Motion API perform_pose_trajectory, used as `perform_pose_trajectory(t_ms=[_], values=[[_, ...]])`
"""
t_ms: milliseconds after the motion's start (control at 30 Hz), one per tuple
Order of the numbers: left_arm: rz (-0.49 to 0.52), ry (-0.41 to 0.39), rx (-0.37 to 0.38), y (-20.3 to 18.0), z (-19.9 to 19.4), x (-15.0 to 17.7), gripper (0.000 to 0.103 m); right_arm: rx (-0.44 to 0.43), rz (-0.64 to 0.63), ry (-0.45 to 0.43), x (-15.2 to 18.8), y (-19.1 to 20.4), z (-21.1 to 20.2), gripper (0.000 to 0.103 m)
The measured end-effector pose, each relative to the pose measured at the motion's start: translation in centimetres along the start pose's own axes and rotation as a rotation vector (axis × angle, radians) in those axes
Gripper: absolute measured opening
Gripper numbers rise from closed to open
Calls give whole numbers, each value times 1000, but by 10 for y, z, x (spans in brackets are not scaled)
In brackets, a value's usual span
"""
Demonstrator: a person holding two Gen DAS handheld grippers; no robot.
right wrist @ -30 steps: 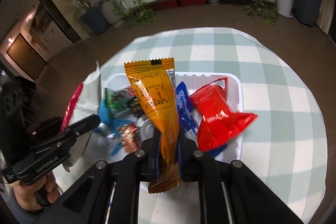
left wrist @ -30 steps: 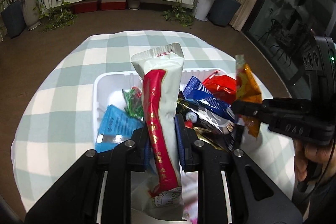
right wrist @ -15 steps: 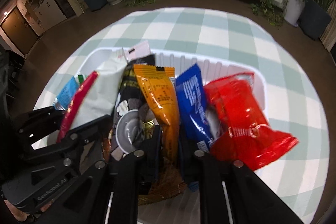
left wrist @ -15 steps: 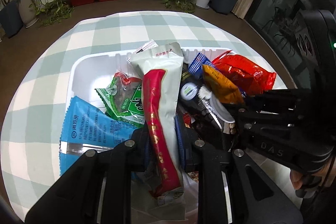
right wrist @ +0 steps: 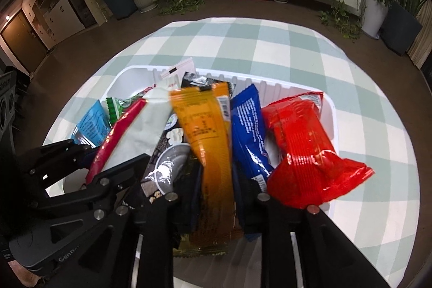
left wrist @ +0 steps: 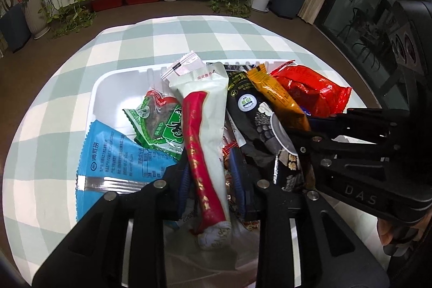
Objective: Organize snacks
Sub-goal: 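Grasp the pink cartoon packet with the left tool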
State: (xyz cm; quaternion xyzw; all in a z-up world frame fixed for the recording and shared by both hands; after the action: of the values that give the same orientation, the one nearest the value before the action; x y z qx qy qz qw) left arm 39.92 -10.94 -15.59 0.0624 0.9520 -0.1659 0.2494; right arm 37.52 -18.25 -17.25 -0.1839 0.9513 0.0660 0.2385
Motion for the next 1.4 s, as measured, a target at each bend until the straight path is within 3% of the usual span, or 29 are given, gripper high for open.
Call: perform_pose_trajectory(t_ms=[267, 433, 500, 567, 600, 833, 1000, 1200, 1233, 1300, 1333, 1400], values=[[-2, -42, 1, -6, -25, 1, 64, 27, 20, -64, -1, -5, -30, 41], [-17, -83, 12, -3, -56, 5, 76, 6, 53, -145, 6, -3, -63, 61], [-23, -106, 16, -2, -73, 12, 94, -48, 81, -211, 13, 3, -84, 79], [-27, -129, 2, 2, -88, 22, 102, -114, 116, -279, 23, 10, -105, 91], [-29, -138, -3, 4, -94, 29, 103, -143, 132, -306, 30, 13, -115, 95], [6, -150, -58, 3, -116, 99, 103, -197, 186, -376, 100, 42, -150, 96], [13, -74, -86, -12, -100, 144, 103, -211, 232, -318, 157, 68, -139, 96], [-3, -67, -151, -12, -84, 155, 100, -165, 204, -245, 193, 90, -127, 89], [-3, -57, -155, -11, -81, 155, 97, -164, 199, -243, 194, 92, -126, 89], [-8, -31, -155, -10, -75, 156, 78, -166, 189, -246, 195, 95, -127, 89], [-10, -21, -158, -9, -72, 156, 75, -164, 183, -247, 195, 96, -127, 89], [-11, -11, -164, -8, -66, 155, 57, -159, 165, -248, 195, 99, -127, 89]])
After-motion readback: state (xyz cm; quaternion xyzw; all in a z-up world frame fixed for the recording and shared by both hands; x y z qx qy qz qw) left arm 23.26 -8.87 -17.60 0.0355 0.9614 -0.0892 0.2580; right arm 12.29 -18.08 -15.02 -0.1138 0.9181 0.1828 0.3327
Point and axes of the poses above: each gripper's, at about its wrist camera, not at the fingertips, and z roughly the way its jaws point, y to its left, x to its underside, the point moved 9 cm from there along z, roughly the way its jaws point, and after that the axes turned 13 degrees about -z, right-handed, at the moved point
